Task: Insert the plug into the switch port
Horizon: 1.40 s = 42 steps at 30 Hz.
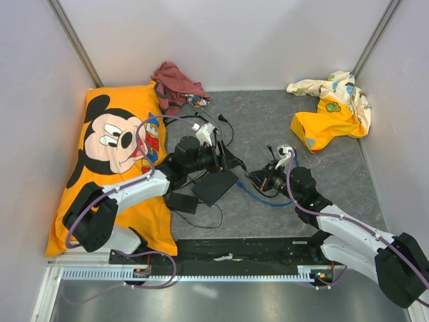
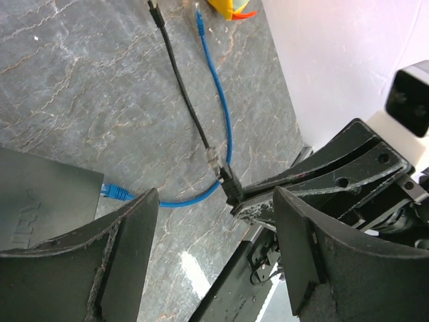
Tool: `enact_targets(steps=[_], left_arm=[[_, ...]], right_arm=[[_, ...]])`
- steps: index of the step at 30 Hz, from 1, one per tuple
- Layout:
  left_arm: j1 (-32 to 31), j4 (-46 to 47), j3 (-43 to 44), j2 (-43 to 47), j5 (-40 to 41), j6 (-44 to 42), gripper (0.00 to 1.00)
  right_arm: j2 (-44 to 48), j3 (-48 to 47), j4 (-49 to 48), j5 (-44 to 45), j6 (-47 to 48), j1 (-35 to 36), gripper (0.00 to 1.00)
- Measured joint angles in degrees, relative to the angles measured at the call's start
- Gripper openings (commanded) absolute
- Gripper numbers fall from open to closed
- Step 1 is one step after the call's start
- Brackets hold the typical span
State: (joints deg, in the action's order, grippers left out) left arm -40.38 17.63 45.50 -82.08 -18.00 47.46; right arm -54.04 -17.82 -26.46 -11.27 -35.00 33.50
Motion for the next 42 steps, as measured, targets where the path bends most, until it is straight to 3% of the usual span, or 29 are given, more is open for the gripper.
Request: enact_targets(steps=[7,15,22,28,31,35,38,42], left_arm=[[0.0,1.64,0.0,0.59,0.28,1.66,0.71],[0.0,2.49,0.02,0.37,0.9,5.05,0.53],[-0.94,2.64,0.63,-1.18,0.81,6.54,0.44],[-1.4,2.64,0.63,-2.01,-0.04,7.21,0.18],[-1.44,2.62,0.63,-2.32,-0.17,7.43,0.02],[-1.66,1.99,0.63,-2.32,-0.13,7.39,0.01],[-1.64,1.16,0.63,-2.29,0.02,7.34,0.02],[-1.66,-0.17,0.37,-2.01,0.07,7.28,0.02]], right_arm=[[0.0,0.0,-0.44,-3.04,-2.78,-1.11,0.0],[-0.33,0.0,-3.19,-5.51,-3.61,-1.14,0.0],[-1.05,0.0,-3.5,-6.01,-3.28,-1.14,0.0],[-1.27,0.0,-3.19,-6.01,-1.95,-1.14,0.01],[-1.27,-0.11,-2.03,-5.86,-0.66,-1.14,0.13],[-1.36,-2.25,3.17,-5.46,2.82,-1.09,0.47],[-1.4,-5.6,8.7,-2.8,6.86,-1.2,0.57],[-1.7,-10.34,14.49,3.76,13.81,-1.68,0.59]])
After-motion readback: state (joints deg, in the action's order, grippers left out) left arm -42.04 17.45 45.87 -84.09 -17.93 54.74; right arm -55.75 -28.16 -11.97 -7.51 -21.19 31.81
